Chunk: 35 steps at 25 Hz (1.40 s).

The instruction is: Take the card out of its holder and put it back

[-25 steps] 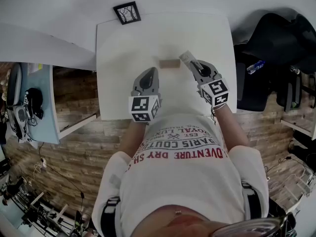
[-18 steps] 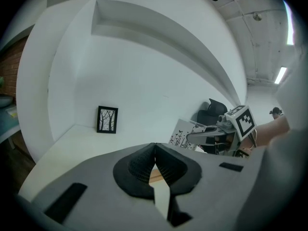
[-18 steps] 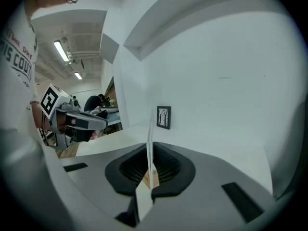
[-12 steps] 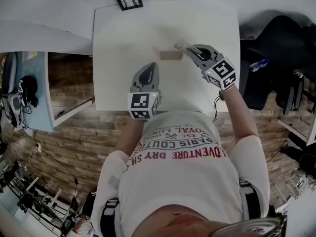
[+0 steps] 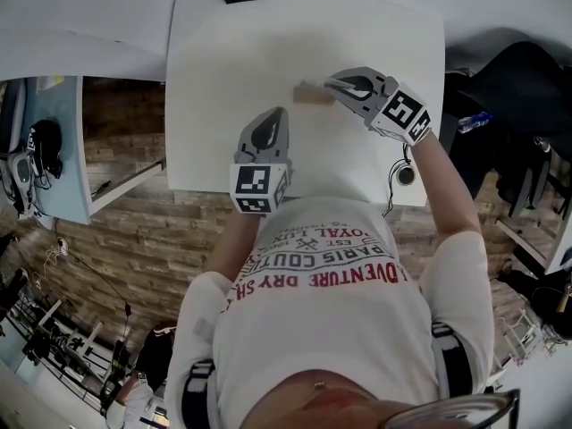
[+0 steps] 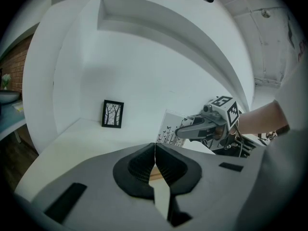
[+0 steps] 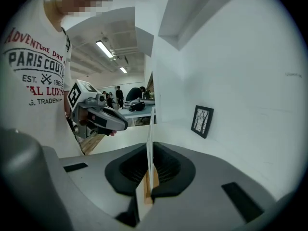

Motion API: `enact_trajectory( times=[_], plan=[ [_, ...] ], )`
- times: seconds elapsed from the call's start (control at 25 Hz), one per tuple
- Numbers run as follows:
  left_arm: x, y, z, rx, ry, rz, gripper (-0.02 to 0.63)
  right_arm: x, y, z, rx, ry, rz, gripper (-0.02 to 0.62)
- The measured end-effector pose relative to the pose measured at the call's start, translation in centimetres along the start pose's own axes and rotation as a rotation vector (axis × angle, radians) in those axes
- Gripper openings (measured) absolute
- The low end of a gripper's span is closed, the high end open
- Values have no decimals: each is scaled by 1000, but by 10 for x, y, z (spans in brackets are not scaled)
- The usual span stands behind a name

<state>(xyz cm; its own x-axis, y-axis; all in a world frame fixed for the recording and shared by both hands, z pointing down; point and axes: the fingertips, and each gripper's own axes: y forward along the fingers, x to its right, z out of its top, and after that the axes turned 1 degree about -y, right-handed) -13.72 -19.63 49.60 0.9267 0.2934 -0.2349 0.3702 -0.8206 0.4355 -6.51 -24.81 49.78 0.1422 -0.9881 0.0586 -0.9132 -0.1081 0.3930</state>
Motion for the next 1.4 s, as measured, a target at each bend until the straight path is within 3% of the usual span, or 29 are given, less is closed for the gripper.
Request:
enact_trajectory(
  times=[0.16,0.48,1.4],
  plan=[
    [-3,0,-2,-14,-2,14,25,-1,5,-1,-26,-24,75,35],
    [-7,-4,-14,-43,-9,30,25,-10,11,-2,-40,-48,147,35],
    [-8,3,-29,-75,-24,53,25,-9,32,-50,-89,-3,206,35]
  ],
)
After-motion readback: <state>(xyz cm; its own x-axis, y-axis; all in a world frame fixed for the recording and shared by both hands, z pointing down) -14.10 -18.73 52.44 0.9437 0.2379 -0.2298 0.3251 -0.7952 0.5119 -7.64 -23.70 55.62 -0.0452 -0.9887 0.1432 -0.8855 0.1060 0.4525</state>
